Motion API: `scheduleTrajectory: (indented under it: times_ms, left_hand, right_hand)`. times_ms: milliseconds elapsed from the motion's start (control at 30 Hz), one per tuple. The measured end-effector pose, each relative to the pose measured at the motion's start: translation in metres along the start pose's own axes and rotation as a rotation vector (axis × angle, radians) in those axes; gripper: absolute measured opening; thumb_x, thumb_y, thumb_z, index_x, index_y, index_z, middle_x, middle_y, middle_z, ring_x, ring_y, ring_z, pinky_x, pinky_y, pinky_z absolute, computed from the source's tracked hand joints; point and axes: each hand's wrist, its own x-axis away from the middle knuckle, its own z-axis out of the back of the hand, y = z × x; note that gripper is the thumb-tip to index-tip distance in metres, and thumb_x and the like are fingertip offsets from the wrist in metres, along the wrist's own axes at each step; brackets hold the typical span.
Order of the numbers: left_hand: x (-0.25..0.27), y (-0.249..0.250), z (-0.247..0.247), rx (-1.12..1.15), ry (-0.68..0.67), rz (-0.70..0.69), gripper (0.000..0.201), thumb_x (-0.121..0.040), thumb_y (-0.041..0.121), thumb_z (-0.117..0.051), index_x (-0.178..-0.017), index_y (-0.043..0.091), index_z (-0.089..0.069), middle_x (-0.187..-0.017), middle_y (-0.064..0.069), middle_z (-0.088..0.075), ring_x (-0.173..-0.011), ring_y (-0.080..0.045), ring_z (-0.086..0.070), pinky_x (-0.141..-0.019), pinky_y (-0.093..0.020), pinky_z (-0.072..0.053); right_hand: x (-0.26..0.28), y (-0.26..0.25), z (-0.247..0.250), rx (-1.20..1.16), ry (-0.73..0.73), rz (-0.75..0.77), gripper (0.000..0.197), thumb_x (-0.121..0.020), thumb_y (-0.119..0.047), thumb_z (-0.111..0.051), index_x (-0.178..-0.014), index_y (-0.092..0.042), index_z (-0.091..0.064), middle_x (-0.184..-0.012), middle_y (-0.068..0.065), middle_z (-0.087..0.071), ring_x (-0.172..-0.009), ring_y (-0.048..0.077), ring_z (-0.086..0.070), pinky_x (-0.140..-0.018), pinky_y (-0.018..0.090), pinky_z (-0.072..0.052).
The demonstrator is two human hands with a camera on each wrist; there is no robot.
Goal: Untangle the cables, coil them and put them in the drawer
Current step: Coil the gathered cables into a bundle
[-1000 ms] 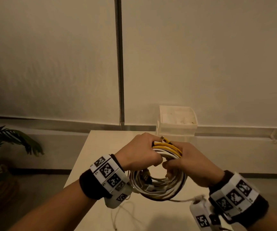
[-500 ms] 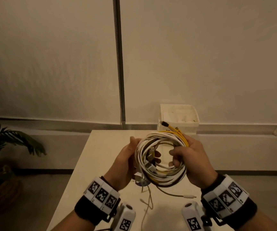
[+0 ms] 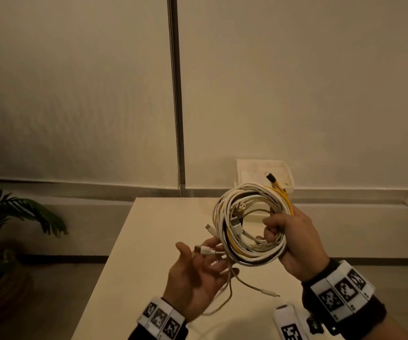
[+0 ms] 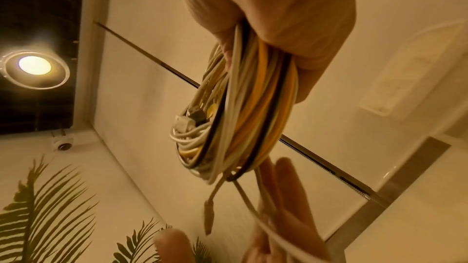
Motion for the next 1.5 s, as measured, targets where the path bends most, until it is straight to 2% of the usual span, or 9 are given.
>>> scheduleTrajectory:
  times_ms: [167, 333, 533, 633, 800, 900, 1067, 1267, 1500]
  left_hand:
    - [-0.008, -0.011, -0.030, -0.307, 0.073, -0.163, 0.101, -0.047, 0.031, -0.097, -0.134, 0.011, -0.052, -0.118, -0.016, -0.063, -0.089, -0.023, -0.063, -0.072, -0.035, -0.053]
    - [-0.015, -0.003, -0.050, -0.368, -0.027, -0.061, 0.080, -0.061, 0.020, -0.089, -0.128, -0.006, -0.054, -0.104, -0.016, -0.071, -0.086, -0.020, -0.071, -0.065, -0.024, -0.055]
    - [-0.023, 0.021, -0.055, -0.502, -0.042, -0.201, 0.032, -0.071, 0.007, -0.079, -0.101, 0.008, -0.069, -0.087, -0.007, -0.070, -0.085, -0.021, -0.066, -0.073, -0.030, -0.055]
    - [-0.023, 0.022, -0.059, -0.546, -0.002, -0.262, 0.023, -0.074, 0.004, -0.072, -0.096, 0.011, -0.073, -0.086, -0.013, -0.068, -0.084, -0.028, -0.066, -0.079, -0.040, -0.055]
    - [-0.018, 0.022, -0.055, -0.597, 0.052, -0.301, 0.039, -0.068, 0.007, -0.077, -0.104, 0.003, -0.062, -0.078, -0.012, -0.064, -0.067, -0.025, -0.064, -0.060, -0.035, -0.053]
    - [-0.017, 0.020, -0.051, -0.576, 0.045, -0.262, 0.062, -0.063, 0.009, -0.080, -0.118, -0.001, -0.052, -0.084, -0.016, -0.062, -0.067, -0.026, -0.062, -0.060, -0.036, -0.053]
    - [-0.018, 0.024, -0.047, -0.570, 0.013, -0.182, 0.071, -0.060, 0.005, -0.080, -0.125, 0.006, -0.050, -0.099, -0.021, -0.061, -0.083, -0.035, -0.062, -0.063, -0.038, -0.054]
    - [-0.019, 0.026, -0.048, -0.741, 0.055, -0.264, 0.046, -0.071, 0.003, -0.067, -0.113, -0.002, -0.052, -0.080, -0.024, -0.065, -0.053, -0.023, -0.058, -0.050, -0.031, -0.050]
    - [-0.025, 0.036, -0.059, -0.836, 0.022, -0.234, 0.042, -0.072, 0.003, -0.067, -0.112, 0.005, -0.056, -0.073, -0.019, -0.065, -0.046, -0.020, -0.053, -0.045, -0.027, -0.047]
  right_hand:
    - [-0.003, 0.003, -0.003, -0.057, 0.091, 0.007, 0.030, -0.079, 0.016, -0.044, -0.087, -0.010, -0.057, -0.055, 0.005, -0.040, -0.042, 0.018, -0.039, -0.039, 0.025, -0.038]
    - [0.008, 0.004, -0.011, 0.061, 0.019, 0.110, 0.035, -0.081, 0.016, -0.047, -0.098, -0.010, -0.062, -0.053, 0.004, -0.050, -0.043, 0.020, -0.045, -0.040, 0.027, -0.045]
    - [0.014, 0.001, -0.008, 0.127, -0.033, 0.098, 0.034, -0.080, 0.019, -0.047, -0.095, -0.008, -0.062, -0.061, 0.010, -0.051, -0.044, 0.023, -0.048, -0.045, 0.031, -0.051]
    - [0.017, 0.010, -0.008, 0.154, -0.035, 0.094, 0.035, -0.077, 0.019, -0.048, -0.095, -0.007, -0.065, -0.061, 0.013, -0.050, -0.047, 0.027, -0.049, -0.048, 0.032, -0.050]
    - [0.024, 0.024, -0.002, 0.226, -0.095, 0.013, 0.026, -0.076, 0.018, -0.050, -0.089, -0.001, -0.061, -0.061, 0.018, -0.050, -0.052, 0.032, -0.056, -0.058, 0.041, -0.050]
    - [0.024, 0.026, 0.002, 0.273, -0.112, 0.011, 0.021, -0.077, 0.015, -0.052, -0.093, 0.004, -0.059, -0.063, 0.021, -0.053, -0.055, 0.033, -0.059, -0.062, 0.043, -0.053]
    - [0.021, 0.029, 0.006, 0.370, -0.126, 0.038, 0.019, -0.076, 0.013, -0.056, -0.095, 0.010, -0.057, -0.072, 0.026, -0.057, -0.061, 0.033, -0.061, -0.063, 0.039, -0.053]
    - [0.019, 0.012, 0.014, 0.432, -0.298, -0.128, 0.016, -0.078, 0.008, -0.065, -0.093, 0.013, -0.060, -0.080, 0.023, -0.065, -0.074, 0.033, -0.068, -0.071, 0.040, -0.056]
    - [0.015, -0.002, 0.012, 0.354, -0.370, -0.233, 0.032, -0.077, 0.004, -0.070, -0.108, 0.000, -0.062, -0.089, 0.023, -0.069, -0.088, 0.039, -0.069, -0.071, 0.044, -0.060]
